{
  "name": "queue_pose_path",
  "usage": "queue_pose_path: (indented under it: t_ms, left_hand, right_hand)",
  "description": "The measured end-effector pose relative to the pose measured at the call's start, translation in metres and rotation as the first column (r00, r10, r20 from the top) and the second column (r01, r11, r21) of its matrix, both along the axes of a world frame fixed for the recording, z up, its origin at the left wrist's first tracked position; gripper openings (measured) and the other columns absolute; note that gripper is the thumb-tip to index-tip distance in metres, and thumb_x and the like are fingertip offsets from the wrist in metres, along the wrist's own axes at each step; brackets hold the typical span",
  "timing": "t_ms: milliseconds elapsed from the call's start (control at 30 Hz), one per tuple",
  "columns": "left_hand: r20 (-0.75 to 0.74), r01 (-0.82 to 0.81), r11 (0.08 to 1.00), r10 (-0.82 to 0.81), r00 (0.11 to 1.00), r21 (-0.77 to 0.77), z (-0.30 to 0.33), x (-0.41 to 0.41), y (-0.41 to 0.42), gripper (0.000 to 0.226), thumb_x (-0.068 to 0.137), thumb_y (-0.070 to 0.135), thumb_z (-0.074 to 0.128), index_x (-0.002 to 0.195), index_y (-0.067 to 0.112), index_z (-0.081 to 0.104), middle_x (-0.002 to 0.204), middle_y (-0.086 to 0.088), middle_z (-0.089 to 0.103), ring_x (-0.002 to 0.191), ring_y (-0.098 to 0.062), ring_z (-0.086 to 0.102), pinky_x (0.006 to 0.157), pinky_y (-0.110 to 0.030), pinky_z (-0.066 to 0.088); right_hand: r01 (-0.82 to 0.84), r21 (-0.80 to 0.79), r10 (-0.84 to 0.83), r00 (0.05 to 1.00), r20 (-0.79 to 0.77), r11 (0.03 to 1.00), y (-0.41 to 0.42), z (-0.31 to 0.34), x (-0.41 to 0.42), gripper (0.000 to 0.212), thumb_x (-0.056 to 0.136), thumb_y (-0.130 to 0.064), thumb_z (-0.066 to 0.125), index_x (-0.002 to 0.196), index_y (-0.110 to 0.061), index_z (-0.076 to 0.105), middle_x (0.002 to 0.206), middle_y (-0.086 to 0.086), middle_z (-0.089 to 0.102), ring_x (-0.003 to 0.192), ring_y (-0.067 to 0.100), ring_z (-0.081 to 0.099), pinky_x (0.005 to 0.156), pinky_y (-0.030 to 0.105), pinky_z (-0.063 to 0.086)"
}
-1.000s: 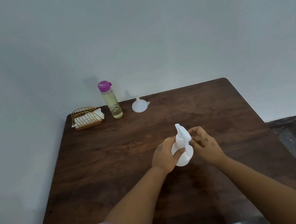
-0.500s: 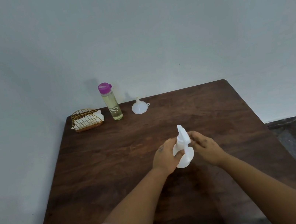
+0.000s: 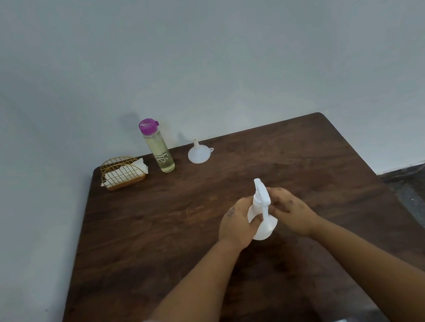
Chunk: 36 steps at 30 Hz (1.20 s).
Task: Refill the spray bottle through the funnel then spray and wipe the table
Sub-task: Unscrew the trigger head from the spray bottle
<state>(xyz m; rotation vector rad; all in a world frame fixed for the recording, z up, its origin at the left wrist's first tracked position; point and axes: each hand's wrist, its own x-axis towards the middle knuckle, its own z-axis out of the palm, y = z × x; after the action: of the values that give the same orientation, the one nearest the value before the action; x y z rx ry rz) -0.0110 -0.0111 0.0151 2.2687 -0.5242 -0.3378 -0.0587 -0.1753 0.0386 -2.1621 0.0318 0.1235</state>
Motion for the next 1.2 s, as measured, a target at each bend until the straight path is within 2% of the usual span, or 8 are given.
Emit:
queue_pose_path:
  t_ms: [100,133,200,300,467,600,867,1200]
  left_hand:
    - [-0.004,-0.007,1.000,0.007,1.000,-0.012,0.002,0.000,0.000,0.037,0.092,0.028,0.061,0.127,0.016,0.058,0.125,-0.003,0.063,0.111,-0.021,0.060,0.095,-0.037,0.050]
    - [0.000,-0.008,1.000,0.008,1.000,-0.018,0.002,0.000,0.000,0.034,0.091,0.025,0.061,0.123,0.015,0.060,0.120,-0.004,0.065,0.108,-0.022,0.061,0.092,-0.037,0.051]
    - [0.001,-0.004,1.000,0.004,1.000,-0.012,0.002,0.000,0.000,0.032,0.090,0.023,0.062,0.121,0.014,0.061,0.117,-0.005,0.065,0.106,-0.024,0.062,0.090,-0.035,0.051]
    - [-0.008,-0.008,1.000,0.008,1.000,0.022,0.002,0.002,0.000,0.039,0.092,0.030,0.062,0.128,0.016,0.057,0.125,-0.003,0.062,0.113,-0.022,0.059,0.093,-0.031,0.047]
    - [-0.014,0.021,0.999,-0.021,1.000,0.045,0.007,0.003,0.001,0.043,0.094,0.032,0.059,0.134,0.017,0.052,0.134,-0.002,0.057,0.121,-0.022,0.055,0.097,-0.031,0.043]
    - [-0.032,-0.025,0.997,0.028,0.999,0.072,0.008,0.002,0.009,0.049,0.095,0.038,0.057,0.140,0.020,0.047,0.139,0.000,0.053,0.125,-0.020,0.052,0.102,-0.031,0.041]
    - [-0.026,-0.036,0.993,0.039,0.999,0.113,0.010,-0.002,0.019,0.052,0.092,0.045,0.059,0.138,0.022,0.048,0.137,0.003,0.055,0.124,-0.019,0.052,0.104,-0.031,0.040]
    - [-0.023,-0.002,0.957,0.009,1.000,0.290,0.019,0.004,0.018,0.055,0.089,0.047,0.062,0.137,0.024,0.048,0.136,0.001,0.056,0.125,-0.022,0.051,0.100,-0.038,0.045]
  right_hand:
    - [0.074,-0.042,-0.070,0.994,0.089,0.996,0.013,-0.002,0.004,0.088,0.077,-0.026,0.078,0.148,-0.022,0.026,0.125,-0.002,0.036,0.104,0.011,0.054,0.085,0.021,0.045]
    - [0.125,0.002,-0.124,0.984,0.128,0.992,0.019,-0.002,0.005,0.086,0.071,-0.028,0.083,0.142,-0.021,0.034,0.120,-0.004,0.042,0.099,0.008,0.055,0.079,0.017,0.046]
    - [0.225,0.072,-0.235,0.955,0.182,0.972,0.027,0.001,0.008,0.055,0.066,-0.030,0.086,0.110,-0.021,0.053,0.100,-0.010,0.056,0.086,0.003,0.057,0.068,0.010,0.043]
    - [0.259,0.020,-0.257,0.942,0.216,0.966,0.024,0.006,0.010,0.032,0.073,-0.033,0.081,0.086,-0.017,0.056,0.081,-0.009,0.064,0.074,0.004,0.060,0.062,0.010,0.044]
    - [0.139,-0.013,-0.134,0.972,0.192,0.990,0.018,0.016,0.009,0.019,0.084,-0.020,0.072,0.098,-0.014,0.061,0.085,-0.014,0.064,0.077,-0.007,0.060,0.066,0.005,0.043]
    - [0.144,0.029,-0.147,0.961,0.234,0.989,0.022,0.022,0.008,0.027,0.085,-0.020,0.071,0.107,-0.008,0.059,0.092,-0.008,0.066,0.081,0.001,0.062,0.069,0.006,0.045]
    - [0.149,0.023,-0.148,0.935,0.322,0.989,0.038,0.057,0.017,0.020,0.085,-0.014,0.069,0.102,-0.012,0.058,0.089,-0.010,0.065,0.081,0.006,0.064,0.069,0.010,0.049]
    - [0.200,0.078,-0.214,0.900,0.379,0.977,0.042,0.110,0.025,0.017,0.088,-0.014,0.065,0.101,-0.012,0.055,0.082,-0.022,0.058,0.073,-0.014,0.058,0.063,0.003,0.042]
